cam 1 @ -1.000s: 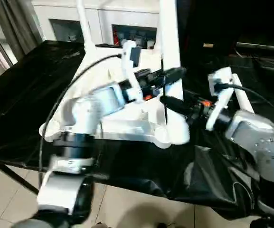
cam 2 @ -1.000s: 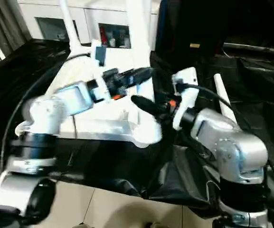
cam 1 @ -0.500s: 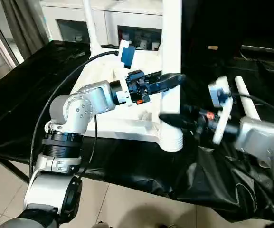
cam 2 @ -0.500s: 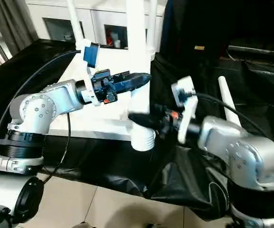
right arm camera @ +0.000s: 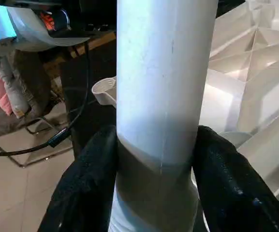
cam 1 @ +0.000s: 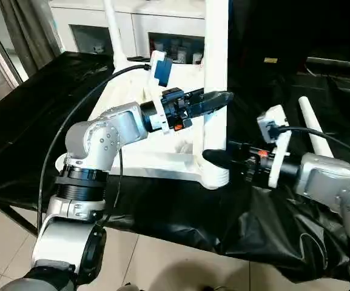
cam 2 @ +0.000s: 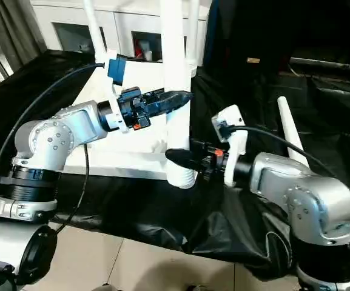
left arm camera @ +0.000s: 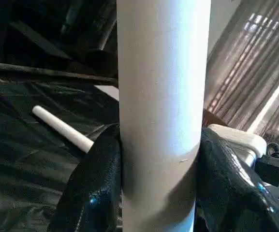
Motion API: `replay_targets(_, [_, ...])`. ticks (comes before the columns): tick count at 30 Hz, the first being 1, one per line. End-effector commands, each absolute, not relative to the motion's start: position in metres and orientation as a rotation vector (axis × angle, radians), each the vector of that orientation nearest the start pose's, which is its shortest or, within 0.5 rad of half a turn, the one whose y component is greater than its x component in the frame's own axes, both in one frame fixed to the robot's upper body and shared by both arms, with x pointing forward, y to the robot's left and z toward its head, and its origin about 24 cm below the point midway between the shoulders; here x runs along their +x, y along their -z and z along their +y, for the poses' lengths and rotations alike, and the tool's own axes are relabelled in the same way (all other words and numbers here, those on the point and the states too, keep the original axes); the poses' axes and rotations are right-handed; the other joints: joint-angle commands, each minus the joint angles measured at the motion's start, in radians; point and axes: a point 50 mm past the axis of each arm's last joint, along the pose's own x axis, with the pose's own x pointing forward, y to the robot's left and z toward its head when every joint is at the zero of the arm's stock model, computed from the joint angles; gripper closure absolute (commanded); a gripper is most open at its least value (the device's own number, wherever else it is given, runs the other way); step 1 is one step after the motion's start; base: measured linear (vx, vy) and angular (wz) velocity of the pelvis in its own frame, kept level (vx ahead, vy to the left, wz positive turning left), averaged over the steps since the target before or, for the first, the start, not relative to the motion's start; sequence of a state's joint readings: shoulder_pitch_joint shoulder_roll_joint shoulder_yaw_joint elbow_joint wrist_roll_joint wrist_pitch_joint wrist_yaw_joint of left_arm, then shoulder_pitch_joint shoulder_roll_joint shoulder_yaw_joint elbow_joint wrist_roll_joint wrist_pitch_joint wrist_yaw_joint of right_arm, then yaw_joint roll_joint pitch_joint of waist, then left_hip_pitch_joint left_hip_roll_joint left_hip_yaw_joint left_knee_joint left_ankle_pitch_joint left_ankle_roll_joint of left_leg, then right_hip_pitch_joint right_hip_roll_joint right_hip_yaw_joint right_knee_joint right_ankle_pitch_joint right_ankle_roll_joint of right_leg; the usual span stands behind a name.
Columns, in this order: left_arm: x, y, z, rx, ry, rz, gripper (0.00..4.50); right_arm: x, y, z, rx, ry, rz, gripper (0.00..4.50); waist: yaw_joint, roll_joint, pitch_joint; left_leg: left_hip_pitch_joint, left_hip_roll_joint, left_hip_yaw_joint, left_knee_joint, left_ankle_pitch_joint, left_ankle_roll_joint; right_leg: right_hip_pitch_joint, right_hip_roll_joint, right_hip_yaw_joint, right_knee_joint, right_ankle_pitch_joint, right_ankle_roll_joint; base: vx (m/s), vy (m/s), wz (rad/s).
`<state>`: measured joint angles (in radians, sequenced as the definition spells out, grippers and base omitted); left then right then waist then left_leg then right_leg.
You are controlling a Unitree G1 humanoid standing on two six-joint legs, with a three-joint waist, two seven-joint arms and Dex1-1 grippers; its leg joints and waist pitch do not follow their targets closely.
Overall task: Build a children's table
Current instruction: Pick table leg
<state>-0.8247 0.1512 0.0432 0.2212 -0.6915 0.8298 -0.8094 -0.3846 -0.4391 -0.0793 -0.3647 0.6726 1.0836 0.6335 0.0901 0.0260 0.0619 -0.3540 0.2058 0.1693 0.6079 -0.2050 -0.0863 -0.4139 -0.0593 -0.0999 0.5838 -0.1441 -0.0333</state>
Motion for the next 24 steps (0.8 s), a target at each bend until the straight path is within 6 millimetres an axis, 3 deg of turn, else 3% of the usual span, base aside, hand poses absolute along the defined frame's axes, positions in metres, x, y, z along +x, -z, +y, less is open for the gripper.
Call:
replay_targets(1, [0.331, -0.204, 0.063, -0.483, 1.319, 0.087, 2.64, 0.267, -0.144, -0.144, 0.155, -0.934, 0.360, 2.59, 0.003, -0.019, -0.085, -0.008, 0.001, 0.003, -0.055, -0.026, 0.057, 0.072, -0.062, 0.043, -0.075, -0.359, -0.048, 0.000, 0.000, 0.00])
replay_targets(3, [0.332, -0.203, 0.063, -0.476, 1.304, 0.088, 2.64, 0.267, -0.143, -0.142, 0.150, -0.940, 0.351, 2.59, 0.004, -0.014, -0.085, -0.007, 0.002, 0.002, -0.055, -0.027, 0.056, 0.072, -0.062, 0.043, -0.075, -0.364, -0.047, 0.000, 0.000, 0.00])
replay_targets(4, [0.332, -0.203, 0.063, -0.476, 1.304, 0.088, 2.64, 0.267, -0.143, -0.142, 0.150, -0.940, 0.351, 2.59, 0.003, -0.019, -0.086, -0.008, 0.002, 0.003, -0.055, -0.026, 0.057, 0.072, -0.062, 0.043, -0.075, -0.362, -0.046, 0.000, 0.000, 0.00])
replay_targets(8, [0.330, -0.202, 0.063, -0.458, 1.316, 0.083, 2.64, 0.267, -0.144, -0.141, 0.162, -0.949, 0.344, 2.59, 0.003, -0.018, -0.085, -0.007, 0.002, 0.003, -0.055, -0.026, 0.057, 0.072, -0.061, 0.043, -0.076, -0.364, -0.044, 0.000, 0.000, 0.00])
replay_targets(9, [0.325, -0.202, 0.062, -0.459, 1.371, 0.086, 2.08, 0.265, -0.145, -0.141, 0.170, -0.980, 0.336, 2.59, 0.004, -0.019, -0.086, -0.007, 0.002, 0.003, -0.056, -0.026, 0.058, 0.072, -0.062, 0.043, -0.075, -0.364, -0.044, 0.000, 0.000, 0.00])
replay_targets(13, [0.312, -0.205, 0.065, -0.484, 1.520, 0.074, 1.91, 0.259, -0.147, -0.142, 0.178, -1.051, 0.320, 2.60, 0.006, -0.015, -0.086, -0.008, 0.005, 0.003, -0.056, -0.019, 0.064, 0.072, -0.064, 0.045, -0.072, -0.349, -0.053, 0.000, 0.000, 0.00])
replay_targets(14, [0.310, -0.205, 0.066, -0.487, 1.541, 0.073, 1.62, 0.258, -0.147, -0.142, 0.178, -1.063, 0.320, 2.61, 0.006, -0.016, -0.086, -0.007, 0.006, 0.002, -0.056, -0.021, 0.067, 0.072, -0.065, 0.045, -0.072, -0.348, -0.056, 0.000, 0.000, 0.00])
replay_targets(15, [0.307, -0.205, 0.067, -0.481, 1.571, 0.070, 1.62, 0.256, -0.147, -0.143, 0.175, -1.082, 0.319, 2.61, 0.005, -0.016, -0.087, -0.008, 0.007, 0.002, -0.056, -0.020, 0.067, 0.072, -0.065, 0.045, -0.069, -0.334, -0.066, 0.000, 0.000, 0.00])
replay_targets(19, [0.308, -0.203, 0.069, -0.450, 1.565, 0.075, 1.39, 0.255, -0.147, -0.144, 0.168, -1.085, 0.323, 2.61, 0.003, -0.014, -0.081, -0.005, 0.004, 0.004, -0.057, -0.047, 0.060, 0.069, -0.063, 0.043, -0.078, -0.387, -0.056, 0.000, 0.000, 0.00])
replay_targets(23, [0.315, -0.201, 0.071, -0.450, 1.495, 0.087, 1.36, 0.256, -0.145, -0.146, 0.162, -1.072, 0.322, 2.61, 0.003, -0.016, -0.081, -0.004, 0.001, 0.004, -0.057, -0.052, 0.052, 0.069, -0.061, 0.042, -0.083, -0.415, -0.034, 0.000, 0.000, 0.00])
replay_targets(24, [0.316, -0.202, 0.071, -0.459, 1.494, 0.090, 1.67, 0.256, -0.145, -0.146, 0.160, -1.077, 0.321, 2.61, 0.004, -0.016, -0.083, -0.005, 0.002, 0.003, -0.057, -0.048, 0.051, 0.071, -0.062, 0.042, -0.081, -0.408, -0.034, 0.000, 0.000, 0.00])
